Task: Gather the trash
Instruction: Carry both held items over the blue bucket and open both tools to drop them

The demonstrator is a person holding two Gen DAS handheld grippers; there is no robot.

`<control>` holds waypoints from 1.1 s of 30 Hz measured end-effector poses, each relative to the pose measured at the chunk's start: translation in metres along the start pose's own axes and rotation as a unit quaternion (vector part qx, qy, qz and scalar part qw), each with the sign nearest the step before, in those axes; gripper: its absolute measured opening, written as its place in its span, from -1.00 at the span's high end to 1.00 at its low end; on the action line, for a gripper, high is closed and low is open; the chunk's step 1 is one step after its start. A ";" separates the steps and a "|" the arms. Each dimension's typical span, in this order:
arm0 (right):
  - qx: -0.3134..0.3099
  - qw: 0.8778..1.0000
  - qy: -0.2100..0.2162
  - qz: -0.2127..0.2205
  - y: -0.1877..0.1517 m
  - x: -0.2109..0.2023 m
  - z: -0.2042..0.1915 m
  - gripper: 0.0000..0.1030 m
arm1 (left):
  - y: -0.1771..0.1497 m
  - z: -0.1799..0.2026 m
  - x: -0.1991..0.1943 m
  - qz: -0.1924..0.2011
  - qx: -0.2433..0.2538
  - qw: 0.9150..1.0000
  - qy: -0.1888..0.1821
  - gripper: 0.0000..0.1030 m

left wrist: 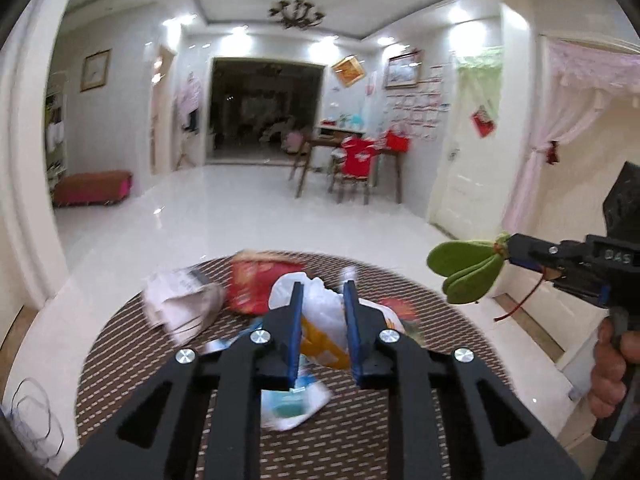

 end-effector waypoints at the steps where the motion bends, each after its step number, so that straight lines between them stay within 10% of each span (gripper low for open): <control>1: 0.009 1.000 -0.007 0.010 0.001 -0.010 0.012 0.71 | 0.003 0.014 0.004 0.001 0.011 1.000 -0.014 0.64; 11: 0.122 0.981 -0.151 0.030 -0.026 -0.070 0.164 0.71 | -0.005 0.165 0.119 -0.091 0.096 0.979 -0.154 0.64; 25: 0.295 0.920 -0.241 -0.091 -0.122 -0.012 0.381 0.64 | -0.115 0.329 0.324 -0.356 0.238 0.886 -0.179 0.59; 27: 0.308 0.914 -0.243 -0.102 -0.124 -0.004 0.400 0.53 | -0.127 0.341 0.344 -0.379 0.246 0.876 -0.168 0.48; 30: 0.331 0.907 -0.239 -0.104 -0.124 0.000 0.419 -0.35 | -0.139 0.348 0.359 -0.405 0.240 0.868 -0.157 -0.21; 33: 0.341 0.903 -0.239 -0.105 -0.122 -0.008 0.426 -0.35 | -0.137 0.338 0.362 -0.396 0.229 0.876 -0.153 -0.57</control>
Point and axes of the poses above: each gripper's, at about its wrist camera, not at the fingertips, and x roughly the way its jaws point, z to its right, y to its top, the point moved 1 cm from there along x, roughly the way its jaws point, and after that the axes turned 13 degrees about -y, right-handed, at the moved point
